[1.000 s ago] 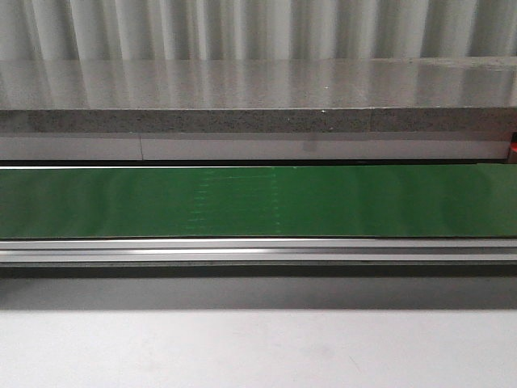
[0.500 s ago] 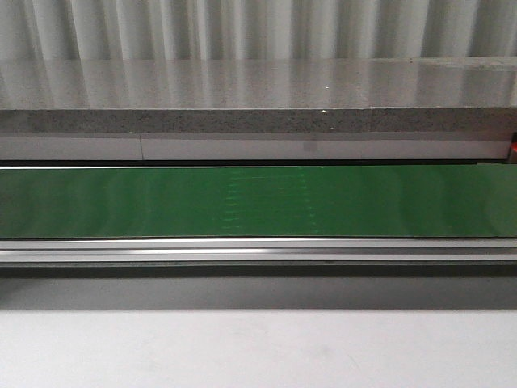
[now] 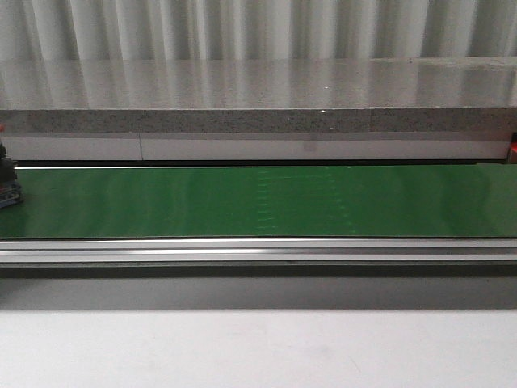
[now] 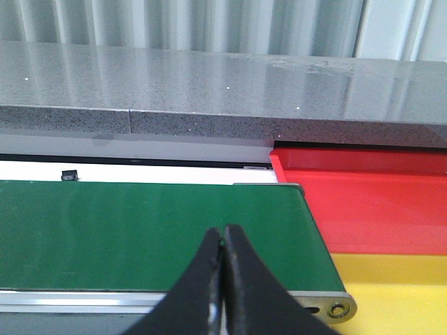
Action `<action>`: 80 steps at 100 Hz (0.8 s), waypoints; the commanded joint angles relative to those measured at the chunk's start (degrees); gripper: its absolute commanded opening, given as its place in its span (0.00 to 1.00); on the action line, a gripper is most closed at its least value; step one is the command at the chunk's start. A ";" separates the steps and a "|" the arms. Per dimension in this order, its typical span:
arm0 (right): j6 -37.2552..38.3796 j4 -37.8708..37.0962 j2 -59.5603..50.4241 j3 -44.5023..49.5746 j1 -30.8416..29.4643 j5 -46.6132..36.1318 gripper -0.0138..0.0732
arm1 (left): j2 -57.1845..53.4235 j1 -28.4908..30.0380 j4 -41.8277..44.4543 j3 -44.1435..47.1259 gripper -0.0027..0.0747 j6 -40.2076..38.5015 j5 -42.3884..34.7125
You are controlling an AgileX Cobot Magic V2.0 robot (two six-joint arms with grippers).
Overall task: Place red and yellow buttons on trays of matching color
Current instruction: 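Lower the red button onto the belt's start and open the left gripper, then grasp a yellow-capped button with the left gripper and set it on the belt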
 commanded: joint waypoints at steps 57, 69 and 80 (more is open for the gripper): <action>0.05 -0.58 -0.98 0.13 -0.28 -4.68 0.08 | -1.07 0.03 0.00 -1.81 0.41 -0.22 -1.74; 0.05 -0.58 -0.98 0.13 -0.28 -4.68 0.08 | -1.67 0.03 0.06 -1.81 0.41 0.47 -1.48; 0.05 -0.58 -0.98 0.13 -0.28 -4.68 0.08 | -3.47 -0.18 0.06 -1.81 0.41 0.47 -0.66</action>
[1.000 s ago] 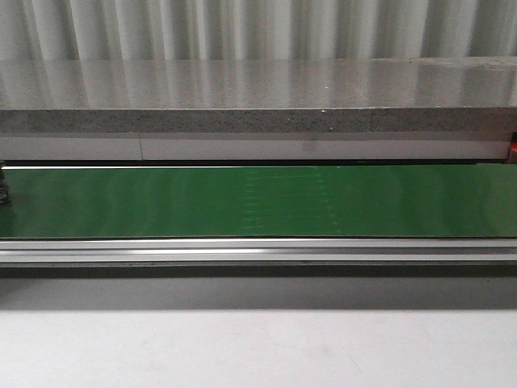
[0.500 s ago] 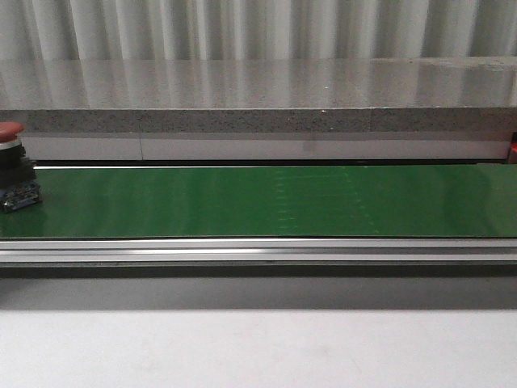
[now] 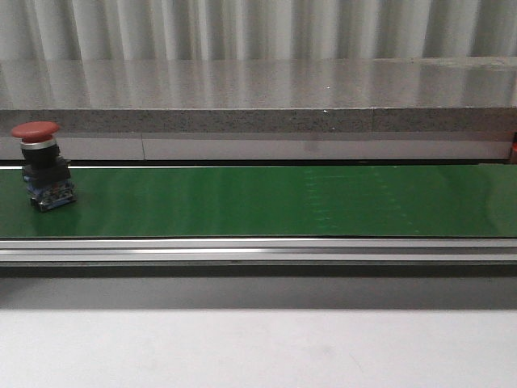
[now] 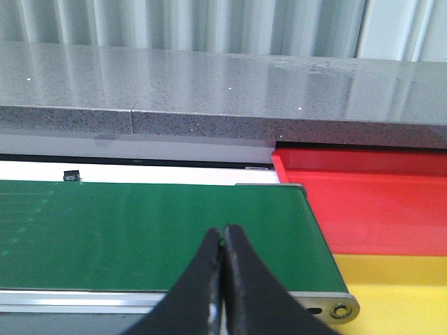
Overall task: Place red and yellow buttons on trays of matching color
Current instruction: 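Grasp a yellow-capped button with the left gripper and set it on the belt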
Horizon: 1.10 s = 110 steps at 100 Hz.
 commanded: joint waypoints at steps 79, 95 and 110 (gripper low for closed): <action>0.05 -0.58 -0.98 0.13 -0.28 -4.68 0.08 | -23.19 -13.09 -3.15 5.52 0.41 1.52 4.92; 0.05 -0.58 -0.98 0.13 -0.28 -4.68 0.08 | -21.81 -16.63 -3.15 7.33 0.41 1.52 4.14; 0.05 -0.58 -0.98 0.13 -0.28 -4.68 0.08 | -19.93 -17.33 -3.54 7.81 0.41 1.52 3.65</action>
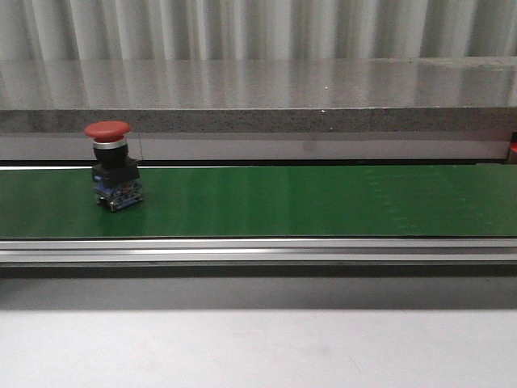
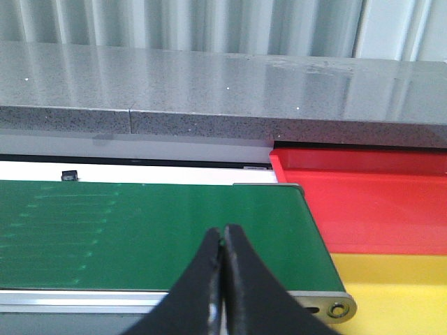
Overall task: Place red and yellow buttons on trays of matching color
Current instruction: 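Grasp a yellow-capped button with the left gripper and set it on the belt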
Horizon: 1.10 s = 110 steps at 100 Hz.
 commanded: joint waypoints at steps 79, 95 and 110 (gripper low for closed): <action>0.05 -0.58 -0.98 0.13 -0.28 -4.68 0.08 | -16.65 -9.02 -9.01 5.37 0.17 8.63 -16.45; 0.05 -0.58 -0.98 0.13 -0.28 -4.68 0.08 | -25.13 -14.13 -9.01 13.65 0.01 10.52 -22.87; 0.05 -0.58 -0.98 0.13 -0.28 -4.68 0.08 | -33.02 -16.26 -8.32 21.12 0.01 10.52 -27.43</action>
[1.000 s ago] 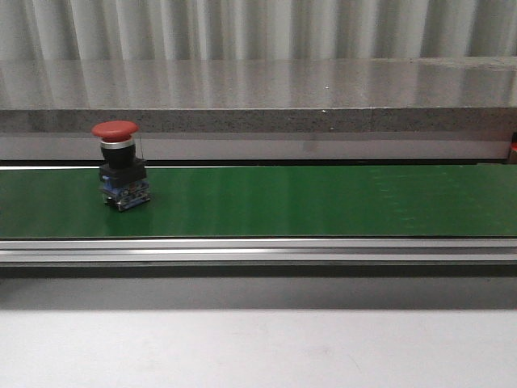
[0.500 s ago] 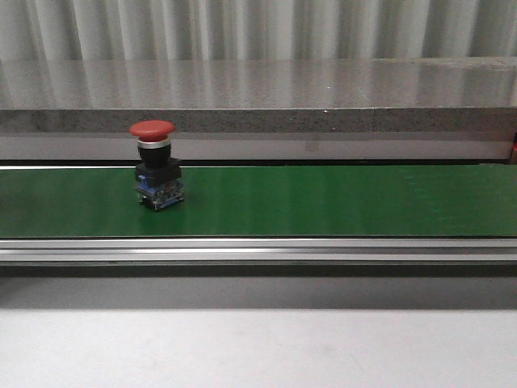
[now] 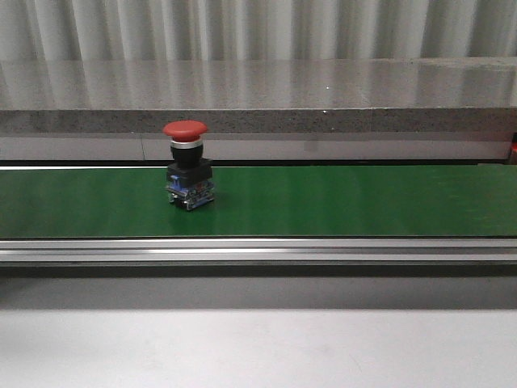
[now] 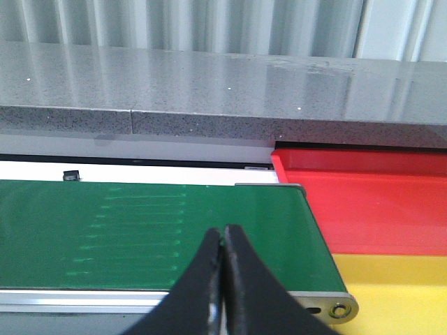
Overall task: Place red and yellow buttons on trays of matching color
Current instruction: 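Grasp a yellow-capped button with the left gripper and set it on the belt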
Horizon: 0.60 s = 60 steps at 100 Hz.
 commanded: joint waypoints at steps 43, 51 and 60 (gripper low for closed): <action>0.05 -0.58 -0.98 0.09 -0.28 -4.98 0.08 | -31.04 -1.29 -0.50 20.93 0.01 0.26 -4.85; 0.05 -0.58 -0.98 0.09 -0.28 -4.48 0.08 | -35.53 -1.29 -0.61 23.26 0.01 0.26 -2.90; -0.01 -0.86 -0.98 0.09 -0.28 -3.29 0.08 | -40.21 -1.29 -1.07 25.24 0.01 0.26 -0.61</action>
